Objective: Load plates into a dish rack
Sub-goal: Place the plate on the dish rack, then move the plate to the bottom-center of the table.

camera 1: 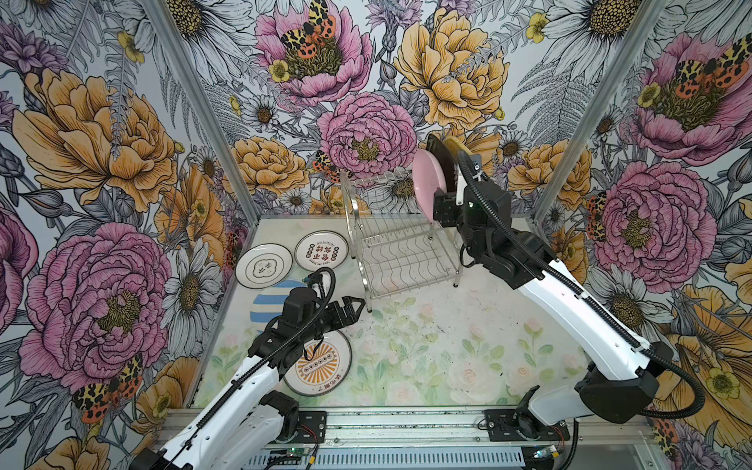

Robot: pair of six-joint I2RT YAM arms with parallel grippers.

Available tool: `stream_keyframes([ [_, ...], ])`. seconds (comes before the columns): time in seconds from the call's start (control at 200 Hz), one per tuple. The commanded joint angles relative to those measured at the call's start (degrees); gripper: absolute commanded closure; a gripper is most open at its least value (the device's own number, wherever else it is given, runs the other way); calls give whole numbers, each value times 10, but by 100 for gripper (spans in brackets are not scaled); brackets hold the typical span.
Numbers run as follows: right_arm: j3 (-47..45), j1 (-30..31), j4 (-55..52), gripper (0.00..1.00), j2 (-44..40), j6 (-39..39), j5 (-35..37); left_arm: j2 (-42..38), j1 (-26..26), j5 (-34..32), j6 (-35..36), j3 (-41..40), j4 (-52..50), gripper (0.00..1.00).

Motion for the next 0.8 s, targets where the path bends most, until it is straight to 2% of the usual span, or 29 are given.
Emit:
stream_keyframes([
  [0.0,-40,4,-30,14,-39,47,-20,-18,-2,-67,-3,17,-72,1],
  [0.37,-203,1,-79,14,-170,149,-87,-52,11,-147,-36,8,-150,1],
  [0.646,-300,-14,-83,14,-208,198,-149,-54,22,-230,-67,17,-229,1],
  [0.796,-340,-21,-82,13,-223,213,-168,-48,54,-247,-77,-2,-239,1],
])
